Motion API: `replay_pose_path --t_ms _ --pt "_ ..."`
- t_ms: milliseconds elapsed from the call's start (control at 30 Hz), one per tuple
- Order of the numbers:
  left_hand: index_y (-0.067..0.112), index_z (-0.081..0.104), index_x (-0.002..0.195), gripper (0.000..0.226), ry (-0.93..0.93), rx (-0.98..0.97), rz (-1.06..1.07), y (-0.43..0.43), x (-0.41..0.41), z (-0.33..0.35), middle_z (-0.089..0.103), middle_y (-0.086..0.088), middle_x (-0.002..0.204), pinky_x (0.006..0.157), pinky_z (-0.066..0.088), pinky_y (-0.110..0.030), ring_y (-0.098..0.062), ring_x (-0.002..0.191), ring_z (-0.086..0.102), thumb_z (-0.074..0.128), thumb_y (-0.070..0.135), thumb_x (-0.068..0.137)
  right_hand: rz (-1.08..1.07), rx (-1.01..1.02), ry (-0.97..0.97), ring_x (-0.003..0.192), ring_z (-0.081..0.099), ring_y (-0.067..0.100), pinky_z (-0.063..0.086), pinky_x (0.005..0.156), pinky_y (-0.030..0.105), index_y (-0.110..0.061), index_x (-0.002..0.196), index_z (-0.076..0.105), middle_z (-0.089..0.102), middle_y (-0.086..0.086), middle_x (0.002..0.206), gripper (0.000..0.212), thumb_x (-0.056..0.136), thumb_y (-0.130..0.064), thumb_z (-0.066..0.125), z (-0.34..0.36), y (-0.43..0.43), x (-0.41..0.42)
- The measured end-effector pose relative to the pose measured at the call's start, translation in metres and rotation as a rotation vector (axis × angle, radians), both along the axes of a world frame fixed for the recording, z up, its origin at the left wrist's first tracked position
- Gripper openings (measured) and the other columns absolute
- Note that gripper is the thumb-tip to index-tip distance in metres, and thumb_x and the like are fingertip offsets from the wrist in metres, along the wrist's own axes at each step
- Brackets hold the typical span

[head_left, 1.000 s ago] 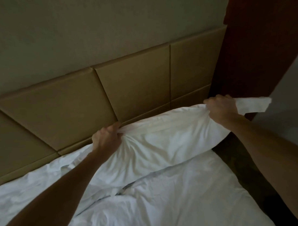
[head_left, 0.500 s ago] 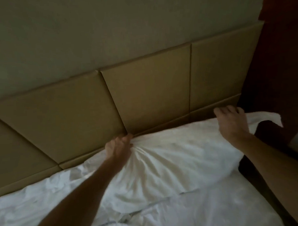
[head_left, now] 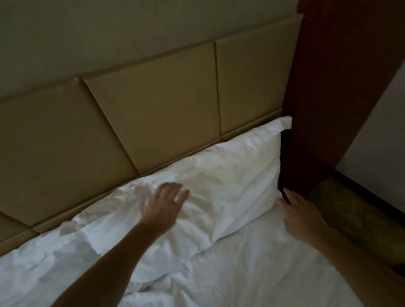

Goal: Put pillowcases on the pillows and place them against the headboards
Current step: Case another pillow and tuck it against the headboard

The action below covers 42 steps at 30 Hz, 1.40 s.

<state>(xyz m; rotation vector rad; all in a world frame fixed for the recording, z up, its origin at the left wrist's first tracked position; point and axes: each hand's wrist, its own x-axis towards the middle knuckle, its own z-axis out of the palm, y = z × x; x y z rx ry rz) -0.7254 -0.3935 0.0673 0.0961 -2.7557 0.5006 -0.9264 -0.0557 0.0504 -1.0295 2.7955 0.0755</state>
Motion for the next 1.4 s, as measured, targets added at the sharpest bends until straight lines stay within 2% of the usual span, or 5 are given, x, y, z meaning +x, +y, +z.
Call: replay_pose_path --t_ms 333,600,1000,1200,1400 --pt "0.019 0.066 0.111 0.045 -0.660 -0.128 -0.306 0.093 0.023 -0.104 0.061 -0.016 0.128 0.115 0.034 -0.049 -0.031 0.124 0.055 0.077 0.022 0.067 -0.046 0.077 -0.175 0.146 0.024 0.023 0.030 0.114 0.039 -0.024 0.148 0.034 0.024 0.004 0.159 0.055 0.096 -0.027 0.052 -0.062 0.010 0.067" --pt "0.036 0.037 0.150 0.061 -0.649 -0.422 -0.100 -0.044 0.062 -0.159 -0.008 -0.004 0.159 0.124 0.010 -0.037 -0.016 0.151 0.010 0.050 0.021 0.092 -0.018 0.047 -0.257 0.146 0.025 0.023 0.032 0.114 0.038 -0.022 0.149 0.032 0.025 0.005 0.159 0.055 0.097 -0.031 0.050 -0.150 -0.025 0.117" --pt "0.007 0.043 0.145 0.049 -0.558 -0.649 -0.547 -0.101 0.133 -0.114 0.022 -0.029 0.156 0.119 -0.004 -0.057 -0.046 0.144 0.024 0.025 0.007 0.099 -0.010 -0.286 -0.344 0.110 0.058 0.021 0.049 0.089 0.035 -0.022 0.119 0.060 0.063 0.000 0.116 0.027 0.096 -0.030 0.049 -0.174 -0.178 0.174" --pt "0.008 0.061 0.129 0.044 -0.416 -0.555 -0.611 -0.127 0.143 -0.120 0.046 -0.023 0.147 0.113 0.038 -0.046 -0.038 0.135 0.045 0.024 0.010 0.105 -0.553 -0.472 -1.073 0.069 0.074 0.025 0.060 0.059 0.036 -0.015 0.079 0.062 0.074 0.011 0.080 0.010 0.084 -0.022 0.066 -0.175 -0.278 0.227" --pt "0.006 0.022 0.154 0.063 -0.518 -0.751 -0.502 -0.156 0.127 -0.131 0.009 -0.031 0.159 0.121 -0.002 -0.057 -0.047 0.147 0.011 0.031 0.034 0.099 -1.090 -0.828 -1.639 0.064 0.057 0.020 0.054 0.062 0.034 -0.012 0.084 0.061 0.060 0.009 0.075 0.022 0.087 -0.031 0.071 -0.218 -0.323 0.283"
